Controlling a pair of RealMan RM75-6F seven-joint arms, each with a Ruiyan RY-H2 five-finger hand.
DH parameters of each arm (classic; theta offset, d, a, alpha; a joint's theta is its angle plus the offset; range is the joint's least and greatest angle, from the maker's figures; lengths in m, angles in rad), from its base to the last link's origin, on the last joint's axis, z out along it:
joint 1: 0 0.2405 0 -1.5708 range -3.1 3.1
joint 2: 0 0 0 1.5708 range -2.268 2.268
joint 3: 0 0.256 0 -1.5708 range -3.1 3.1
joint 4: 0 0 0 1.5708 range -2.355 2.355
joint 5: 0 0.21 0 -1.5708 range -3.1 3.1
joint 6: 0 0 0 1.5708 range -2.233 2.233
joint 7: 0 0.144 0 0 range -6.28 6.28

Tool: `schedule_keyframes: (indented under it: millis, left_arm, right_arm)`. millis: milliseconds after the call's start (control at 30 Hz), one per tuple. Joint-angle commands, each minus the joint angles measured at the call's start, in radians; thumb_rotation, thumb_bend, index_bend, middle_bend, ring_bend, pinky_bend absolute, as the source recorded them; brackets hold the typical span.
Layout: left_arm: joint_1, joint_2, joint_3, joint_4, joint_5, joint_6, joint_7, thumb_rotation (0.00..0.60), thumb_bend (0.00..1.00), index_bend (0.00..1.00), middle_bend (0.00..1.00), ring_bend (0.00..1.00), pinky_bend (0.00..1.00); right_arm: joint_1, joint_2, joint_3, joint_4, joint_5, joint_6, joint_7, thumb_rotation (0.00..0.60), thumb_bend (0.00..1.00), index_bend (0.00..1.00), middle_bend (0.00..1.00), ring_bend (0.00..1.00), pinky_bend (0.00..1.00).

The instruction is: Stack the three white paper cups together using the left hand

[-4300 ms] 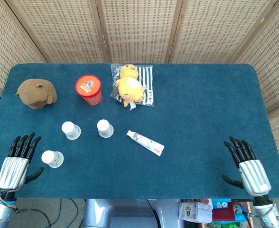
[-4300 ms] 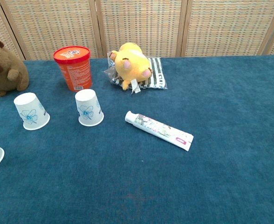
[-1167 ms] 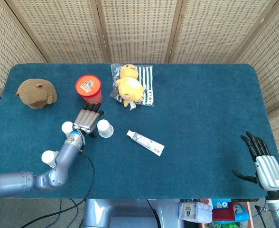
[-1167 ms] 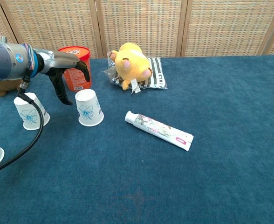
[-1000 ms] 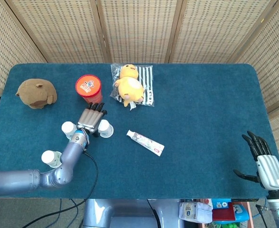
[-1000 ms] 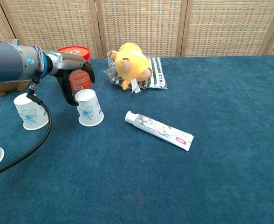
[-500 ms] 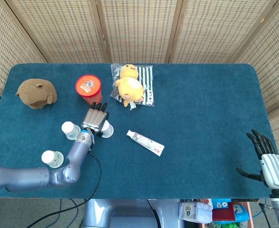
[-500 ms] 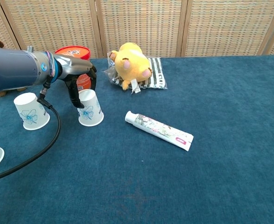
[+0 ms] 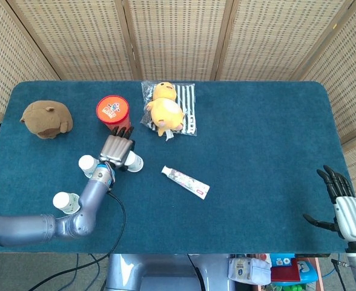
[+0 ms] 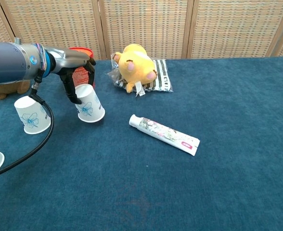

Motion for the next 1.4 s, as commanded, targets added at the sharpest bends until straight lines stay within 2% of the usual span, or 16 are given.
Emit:
schedule_keyframes:
  millis: [33,233,367,500,700,967,1400]
  left_arm:
    - [0.013,0.06,-0.006,-0.071,0.035,0.015,-0.022,0.6,0.23,0.46,0.0,0.0,0.0]
    - [0.036,0.232,0.02,-0.225,0.063,0.057,0.005,0.6,0.23,0.46,0.0,0.0,0.0]
    - [0.081,0.367,0.033,-0.316,0.09,0.053,-0.041,0.6,0.23,0.46,0.0,0.0,0.0]
    - [0.135,0.473,0.061,-0.356,0.147,0.027,-0.101,0.6,0.23,0.46,0.0,0.0,0.0]
    - [0.203,0.549,0.109,-0.353,0.235,-0.022,-0.184,0.6,0.23,0.46,0.0,0.0,0.0]
    - [0.256,0.53,0.158,-0.272,0.294,-0.067,-0.248,0.6,0.23,0.46,0.0,0.0,0.0]
    - [0.266,0.429,0.134,-0.187,0.363,-0.063,-0.314,0.6,0.23,0.46,0.0,0.0,0.0]
  right_arm:
    - [0.0,0.0,0.0,0.0,0.002,-0.003,-0.003,0.6,0.05,0.0,0.0,0.0,0.0]
    - [0.0,-0.002,-0.001,-0.004,-0.005,0.002,-0.016,0.6,0.05,0.0,0.0,0.0,0.0]
    - [0.0,-0.005,-0.005,-0.011,-0.019,0.007,-0.034,0.6,0.05,0.0,0.0,0.0,0.0]
    - [-0.001,-0.007,-0.007,-0.018,-0.027,0.012,-0.053,0.6,0.05,0.0,0.0,0.0,0.0]
    - [-0.004,-0.007,-0.009,-0.032,-0.034,0.019,-0.076,0.6,0.05,0.0,0.0,0.0,0.0]
    - [-0.004,-0.009,-0.011,-0.042,-0.038,0.019,-0.098,0.6,0.05,0.0,0.0,0.0,0.0]
    - [-0.003,-0.01,-0.011,-0.042,-0.037,0.016,-0.1,0.6,0.05,0.0,0.0,0.0,0.0]
